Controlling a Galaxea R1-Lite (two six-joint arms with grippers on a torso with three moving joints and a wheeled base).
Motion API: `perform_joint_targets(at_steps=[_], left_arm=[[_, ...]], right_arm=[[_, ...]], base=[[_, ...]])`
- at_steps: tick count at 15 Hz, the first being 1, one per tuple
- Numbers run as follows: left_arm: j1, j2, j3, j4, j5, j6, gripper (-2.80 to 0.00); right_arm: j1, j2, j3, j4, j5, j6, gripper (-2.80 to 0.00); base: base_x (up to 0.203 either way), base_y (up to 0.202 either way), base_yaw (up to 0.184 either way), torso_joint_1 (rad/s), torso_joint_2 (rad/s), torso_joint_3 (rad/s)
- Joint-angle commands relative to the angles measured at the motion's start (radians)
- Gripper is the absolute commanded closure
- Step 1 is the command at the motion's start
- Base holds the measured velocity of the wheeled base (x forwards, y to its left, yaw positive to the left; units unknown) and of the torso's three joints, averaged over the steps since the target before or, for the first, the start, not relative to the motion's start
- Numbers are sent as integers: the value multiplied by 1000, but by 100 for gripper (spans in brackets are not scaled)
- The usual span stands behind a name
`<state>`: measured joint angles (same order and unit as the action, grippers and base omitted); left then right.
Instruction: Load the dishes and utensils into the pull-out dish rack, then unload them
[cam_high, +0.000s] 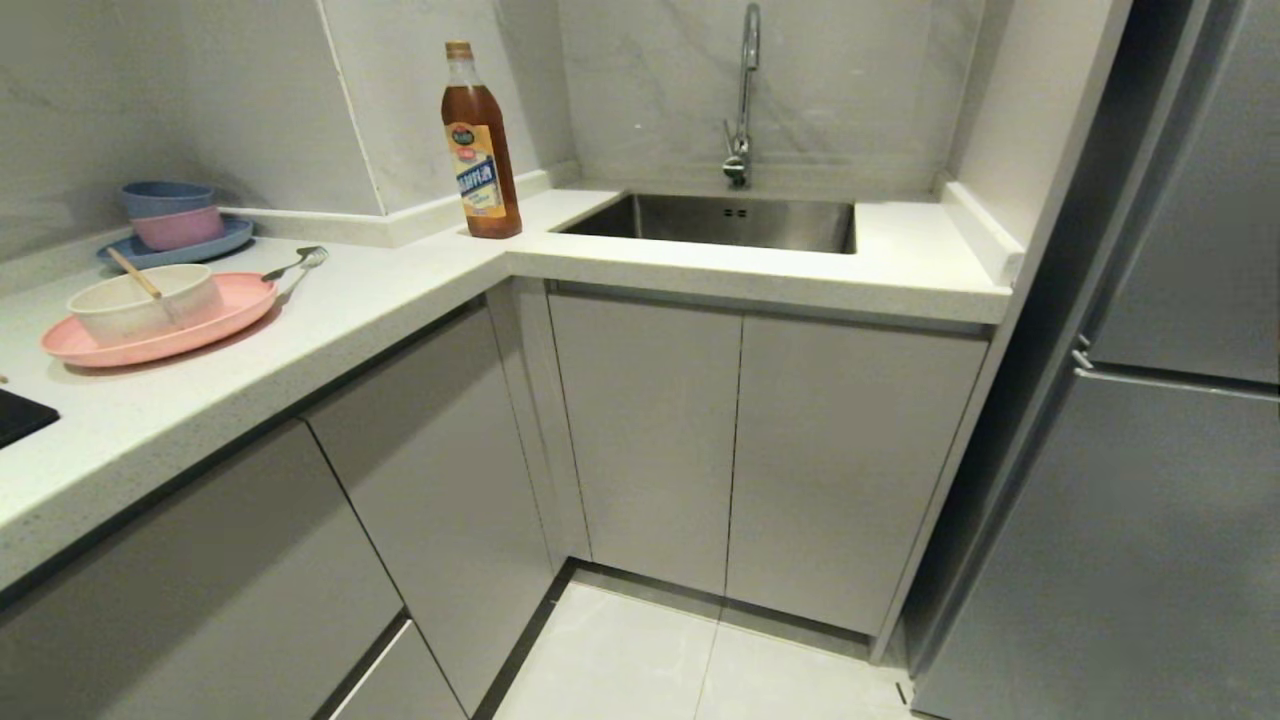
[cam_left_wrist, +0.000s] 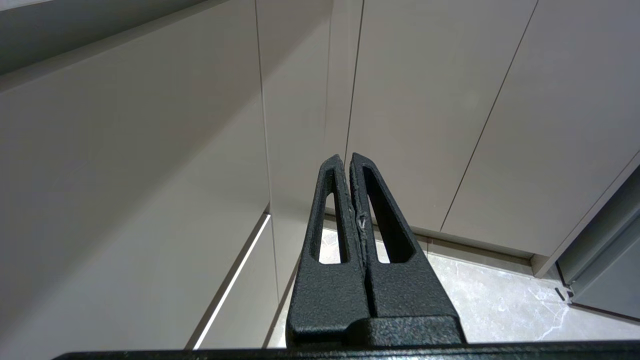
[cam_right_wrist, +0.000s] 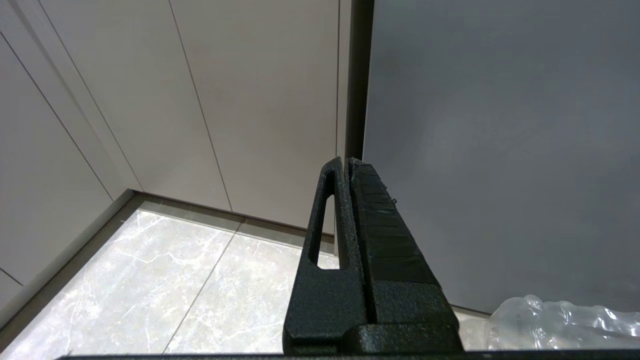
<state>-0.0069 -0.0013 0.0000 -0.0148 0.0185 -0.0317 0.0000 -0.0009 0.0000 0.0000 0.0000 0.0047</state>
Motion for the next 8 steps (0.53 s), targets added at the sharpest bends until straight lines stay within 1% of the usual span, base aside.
perform_joint_targets(at_steps=[1, 8], left_arm=[[1, -2, 0, -1, 0, -2, 0], [1, -2, 0, -1, 0, -1, 0]], right_arm=[[0, 1, 0, 0, 0, 0, 0], [0, 1, 0, 0, 0, 0, 0]], base=[[0, 0, 0, 0, 0, 0], [0, 0, 0, 0, 0, 0]])
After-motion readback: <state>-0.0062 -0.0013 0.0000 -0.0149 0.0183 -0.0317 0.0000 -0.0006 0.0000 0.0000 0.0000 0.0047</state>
